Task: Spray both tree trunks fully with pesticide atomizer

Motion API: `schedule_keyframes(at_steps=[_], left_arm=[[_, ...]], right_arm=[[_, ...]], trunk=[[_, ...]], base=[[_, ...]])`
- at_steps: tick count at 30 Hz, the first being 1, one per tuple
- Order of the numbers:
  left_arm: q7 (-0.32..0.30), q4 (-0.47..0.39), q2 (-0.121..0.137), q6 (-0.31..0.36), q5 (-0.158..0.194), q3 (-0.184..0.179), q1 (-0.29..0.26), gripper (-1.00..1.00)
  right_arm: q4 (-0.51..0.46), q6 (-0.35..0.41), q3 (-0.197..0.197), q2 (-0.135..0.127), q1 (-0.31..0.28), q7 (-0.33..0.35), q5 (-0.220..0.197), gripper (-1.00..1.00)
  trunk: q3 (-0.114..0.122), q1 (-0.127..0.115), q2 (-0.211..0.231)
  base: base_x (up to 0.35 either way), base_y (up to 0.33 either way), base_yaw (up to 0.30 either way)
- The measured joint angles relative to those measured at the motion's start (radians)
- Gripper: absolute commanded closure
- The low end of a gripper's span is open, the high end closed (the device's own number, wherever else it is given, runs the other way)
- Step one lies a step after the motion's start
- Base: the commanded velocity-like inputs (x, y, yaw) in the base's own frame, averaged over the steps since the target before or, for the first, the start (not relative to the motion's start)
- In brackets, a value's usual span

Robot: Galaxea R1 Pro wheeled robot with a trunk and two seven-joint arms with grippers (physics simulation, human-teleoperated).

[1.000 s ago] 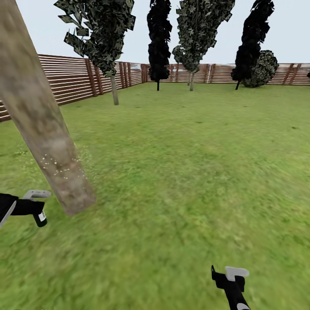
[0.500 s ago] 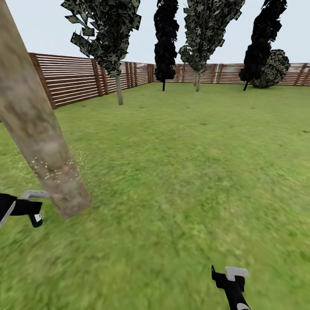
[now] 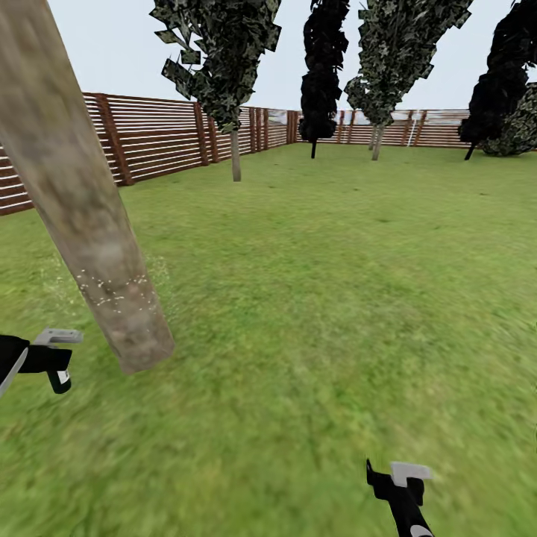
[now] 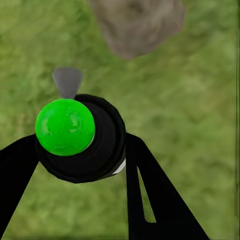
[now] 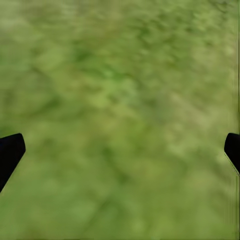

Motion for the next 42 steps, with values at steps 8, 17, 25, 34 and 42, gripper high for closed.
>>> schedule_keyframes(at_steps=[8, 17, 25, 34, 42], left_arm=[[0.0, 0.001, -0.007, 0.0, 0.0, 0.0, 0.0, 1.0], [0.002, 0.0, -0.008, 0.0, 0.0, 0.0, 0.0, 1.0], [0.001, 0.0, -0.008, 0.001, 0.0, 0.0, 0.0, 1.0], [0.006, -0.002, -0.007, 0.002, 0.0, 0.004, 0.0, 1.0], [0.176, -0.013, -0.011, 0.007, 0.001, 0.085, -0.001, 1.0]], right_arm=[[0.0, 0.0, 0.0, 0.0, 0.0, 0.0, 0.0, -1.0], [0.0, 0.0, 0.0, 0.0, 0.0, 0.0, 0.0, -1.0], [0.0, 0.0, 0.0, 0.0, 0.0, 0.0, 0.0, -1.0], [0.0, 0.0, 0.0, 0.0, 0.0, 0.0, 0.0, -1.0], [0.0, 0.0, 0.0, 0.0, 0.0, 0.0, 0.0, -1.0]], trunk=[[0.0, 0.0, 0.0], [0.0, 0.0, 0.0], [0.0, 0.0, 0.0], [0.0, 0.0, 0.0], [0.0, 0.0, 0.0]], base=[[0.0, -0.271, 0.001], [0.0, -0.271, 0.0], [0.0, -0.271, 0.0], [0.076, -0.249, 0.143], [0.241, -0.173, 0.237]])
